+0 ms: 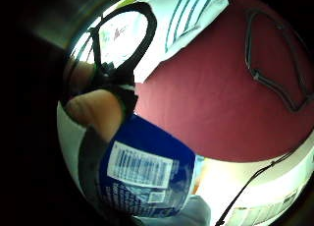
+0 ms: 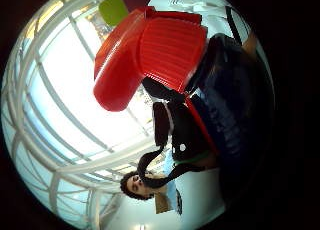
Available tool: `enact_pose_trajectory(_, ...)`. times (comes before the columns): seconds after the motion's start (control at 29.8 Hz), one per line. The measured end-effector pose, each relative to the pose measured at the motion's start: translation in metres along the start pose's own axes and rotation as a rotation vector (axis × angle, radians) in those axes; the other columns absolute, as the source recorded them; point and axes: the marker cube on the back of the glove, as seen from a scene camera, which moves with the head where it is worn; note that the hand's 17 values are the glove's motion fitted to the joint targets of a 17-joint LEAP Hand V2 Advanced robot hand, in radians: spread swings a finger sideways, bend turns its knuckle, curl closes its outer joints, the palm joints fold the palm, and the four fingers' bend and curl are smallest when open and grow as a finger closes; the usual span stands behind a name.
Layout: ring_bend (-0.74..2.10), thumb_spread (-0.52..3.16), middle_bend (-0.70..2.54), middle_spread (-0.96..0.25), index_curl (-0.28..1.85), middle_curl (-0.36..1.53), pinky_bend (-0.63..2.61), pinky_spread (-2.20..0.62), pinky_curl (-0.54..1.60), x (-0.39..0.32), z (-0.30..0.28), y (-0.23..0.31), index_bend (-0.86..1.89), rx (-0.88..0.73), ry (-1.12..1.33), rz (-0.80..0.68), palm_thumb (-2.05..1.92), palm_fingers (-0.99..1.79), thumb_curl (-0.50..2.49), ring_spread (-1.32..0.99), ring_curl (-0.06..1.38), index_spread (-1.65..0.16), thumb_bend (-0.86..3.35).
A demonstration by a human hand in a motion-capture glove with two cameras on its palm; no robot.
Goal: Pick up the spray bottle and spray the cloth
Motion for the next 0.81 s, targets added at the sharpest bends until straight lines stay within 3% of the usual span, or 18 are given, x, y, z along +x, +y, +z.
enact_pose_trajectory(0.81,0.46,1.21,0.34,-0.05,0.46,0.49,0.17,0.23,0.3,-0.009,0.012,0.002,0.17,0.03,0.002,-0.058,0.56,1.14,0.33,0.03,0.43,-0.12,-0.02)
